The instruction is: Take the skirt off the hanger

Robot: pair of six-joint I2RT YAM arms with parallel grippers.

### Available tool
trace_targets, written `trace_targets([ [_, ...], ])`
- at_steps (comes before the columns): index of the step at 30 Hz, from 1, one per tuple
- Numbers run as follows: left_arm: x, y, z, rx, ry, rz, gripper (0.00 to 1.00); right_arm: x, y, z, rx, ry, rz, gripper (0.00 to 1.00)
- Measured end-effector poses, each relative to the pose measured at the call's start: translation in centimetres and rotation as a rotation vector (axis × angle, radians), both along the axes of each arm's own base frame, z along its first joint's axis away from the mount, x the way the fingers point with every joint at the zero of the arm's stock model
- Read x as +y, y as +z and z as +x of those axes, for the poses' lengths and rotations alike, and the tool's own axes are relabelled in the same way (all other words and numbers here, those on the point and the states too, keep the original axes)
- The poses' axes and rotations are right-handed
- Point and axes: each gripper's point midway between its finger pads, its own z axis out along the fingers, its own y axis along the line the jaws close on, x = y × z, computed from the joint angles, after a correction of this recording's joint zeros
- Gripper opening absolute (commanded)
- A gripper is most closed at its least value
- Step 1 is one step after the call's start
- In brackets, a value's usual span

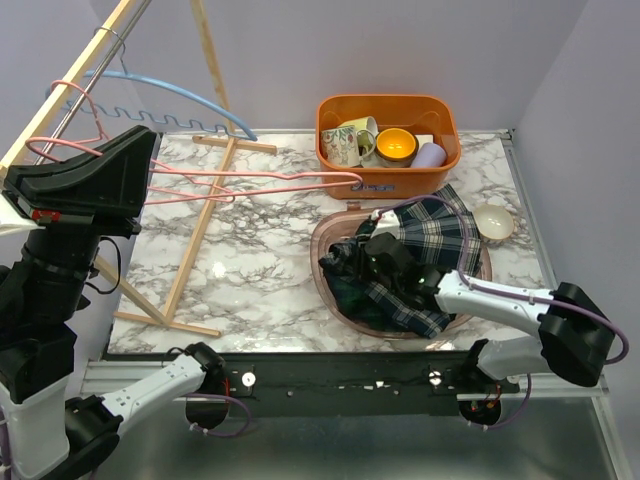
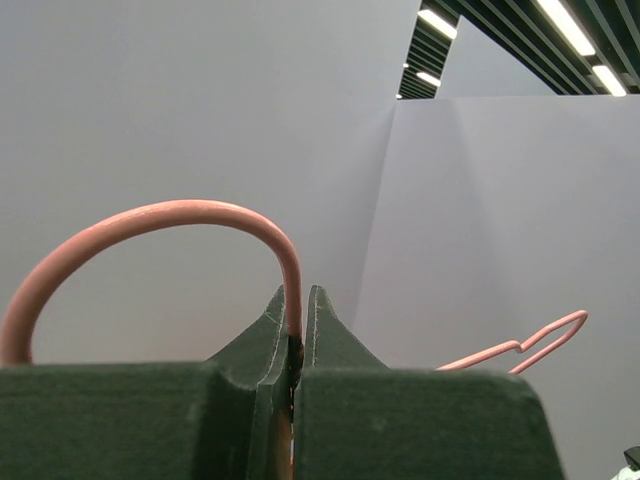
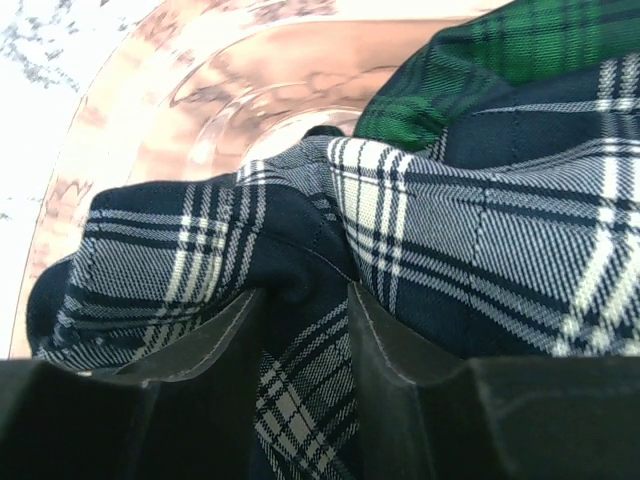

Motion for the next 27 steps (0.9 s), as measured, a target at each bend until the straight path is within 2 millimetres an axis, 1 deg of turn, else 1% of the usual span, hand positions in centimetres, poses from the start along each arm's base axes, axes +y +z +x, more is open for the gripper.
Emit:
trace_targets([
  [3, 0.0, 0.0, 0.0, 0.001, 0.0, 0.0, 0.0, -1.2, 0.9, -0.1, -0.016, -0.038, -0.008, 0.51],
  [6, 0.0, 0.0, 0.0, 0.001, 0.0, 0.0, 0.0, -2.2, 2.3, -0.6, -0.046, -0.037, 0.002, 0.57],
  [7, 0.0, 0.0, 0.0, 0.001, 0.0, -0.001, 0.0, -2.5, 3.0, -0.8, -0.061, -0.028, 0.009, 0.62],
  [8, 0.0, 0.0, 0.0, 0.002, 0.0, -0.001, 0.0, -2.6, 3.4, -1.0, -0.068, -0.02, 0.01, 0.65],
  [9, 0.0, 0.0, 0.0, 0.001, 0.0, -0.001, 0.0, -2.7, 4.3, -1.2, -0.087, -0.006, 0.024, 0.67],
  [11, 0.0, -0.1, 0.1, 0.003, 0.001, 0.0, 0.0, -2.8, 5.6, -1.4, -0.109, 0.022, 0.033, 0.73],
  [13, -0.1, -0.2, 0.3, 0.007, 0.002, 0.003, 0.0, -2.6, 7.6, -1.6, -0.135, 0.053, 0.046, 0.78],
  [14, -0.2, -0.3, 0.4, 0.01, 0.003, 0.006, 0.0, -2.4, 9.2, -1.6, -0.157, 0.07, 0.059, 0.8],
  [15, -0.3, -0.4, 0.5, 0.014, 0.004, 0.01, 0.0, -2.3, 10.2, -1.7, -0.168, 0.084, 0.066, 0.81],
  [16, -0.4, -0.5, 0.6, 0.016, 0.006, 0.013, 0.0, -2.1, 12.3, -1.8, -0.198, 0.103, 0.086, 0.82],
  [17, -0.4, -0.6, 0.8, 0.018, 0.013, 0.021, 0.0, -2.0, 13.7, -2.0, -0.22, 0.123, 0.1, 0.82],
  [18, -0.5, -0.8, 1.1, 0.023, 0.02, 0.029, 0.0, -2.0, 16.0, -2.4, -0.259, 0.153, 0.128, 0.83],
  [20, -0.7, -1.1, 1.5, 0.031, 0.028, 0.043, 0.0, -2.2, 19.8, -3.4, -0.331, 0.21, 0.167, 0.84],
  [22, -1.1, -1.7, 2.3, 0.046, 0.046, 0.076, 0.0, -2.9, 24.7, -5.8, -0.441, 0.319, 0.224, 0.84],
  [23, -1.3, -1.9, 2.7, 0.052, 0.049, 0.087, 0.0, -3.3, 26.2, -6.6, -0.474, 0.349, 0.244, 0.84],
  [24, -1.6, -2.2, 3.1, 0.059, 0.057, 0.106, 0.0, -3.6, 28.4, -8.1, -0.529, 0.418, 0.266, 0.84],
  [25, -1.9, -2.6, 3.6, 0.068, 0.062, 0.124, 0.0, -3.6, 30.2, -9.5, -0.572, 0.486, 0.285, 0.84],
  [27, -2.7, -3.8, 4.7, 0.095, 0.071, 0.166, 0.0, -4.1, 33.0, -11.8, -0.64, 0.574, 0.32, 0.84],
])
